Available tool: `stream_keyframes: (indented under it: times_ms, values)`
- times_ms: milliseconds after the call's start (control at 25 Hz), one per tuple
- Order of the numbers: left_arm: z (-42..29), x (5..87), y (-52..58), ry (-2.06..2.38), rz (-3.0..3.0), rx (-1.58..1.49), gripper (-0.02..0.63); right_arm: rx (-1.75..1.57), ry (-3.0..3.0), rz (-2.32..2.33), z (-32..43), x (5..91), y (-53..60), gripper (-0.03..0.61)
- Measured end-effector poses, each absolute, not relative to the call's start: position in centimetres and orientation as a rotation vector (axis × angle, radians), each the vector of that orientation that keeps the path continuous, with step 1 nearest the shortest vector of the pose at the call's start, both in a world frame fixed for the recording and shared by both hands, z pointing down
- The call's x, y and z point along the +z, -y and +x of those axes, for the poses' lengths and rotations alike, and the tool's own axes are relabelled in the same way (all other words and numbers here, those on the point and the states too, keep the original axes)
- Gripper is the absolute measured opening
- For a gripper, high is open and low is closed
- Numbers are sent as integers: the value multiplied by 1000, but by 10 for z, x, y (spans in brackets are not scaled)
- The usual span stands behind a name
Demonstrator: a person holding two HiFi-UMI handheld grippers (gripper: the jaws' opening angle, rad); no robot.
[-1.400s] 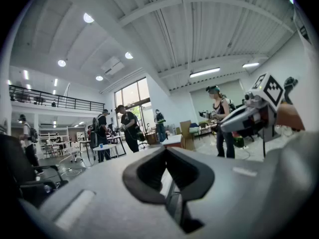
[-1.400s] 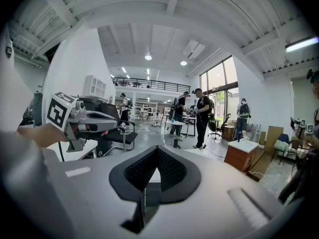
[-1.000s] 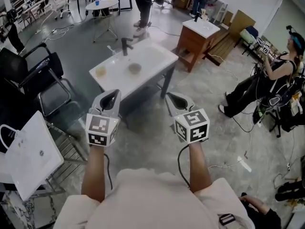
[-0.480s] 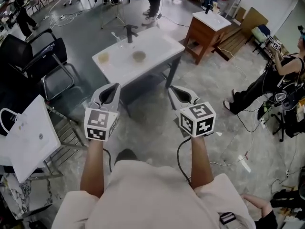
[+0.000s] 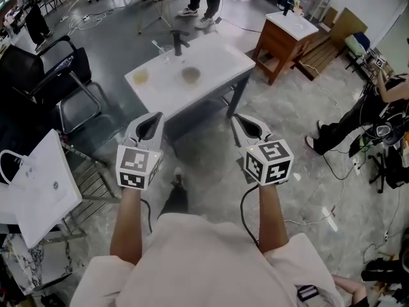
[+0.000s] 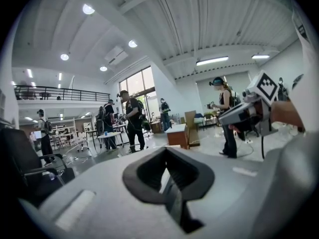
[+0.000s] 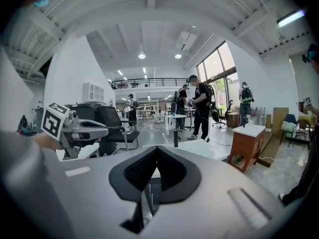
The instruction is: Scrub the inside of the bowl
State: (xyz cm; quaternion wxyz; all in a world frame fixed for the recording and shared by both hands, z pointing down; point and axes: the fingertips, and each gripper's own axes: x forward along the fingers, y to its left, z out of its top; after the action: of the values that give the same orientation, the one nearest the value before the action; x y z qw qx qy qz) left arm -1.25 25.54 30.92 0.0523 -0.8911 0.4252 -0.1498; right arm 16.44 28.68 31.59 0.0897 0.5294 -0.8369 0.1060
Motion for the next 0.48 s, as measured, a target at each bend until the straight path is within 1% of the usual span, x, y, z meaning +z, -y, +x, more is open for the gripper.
stream_keyframes:
  times_ms: [280,480]
  values:
    - [-23,325,-161,-1304,-2739,-443,2,240,2453,1575,156,320,-196,6]
    - [-33,318,-87,-1311,-2729,-427,2,231,2439,1565,143,319,-126,6]
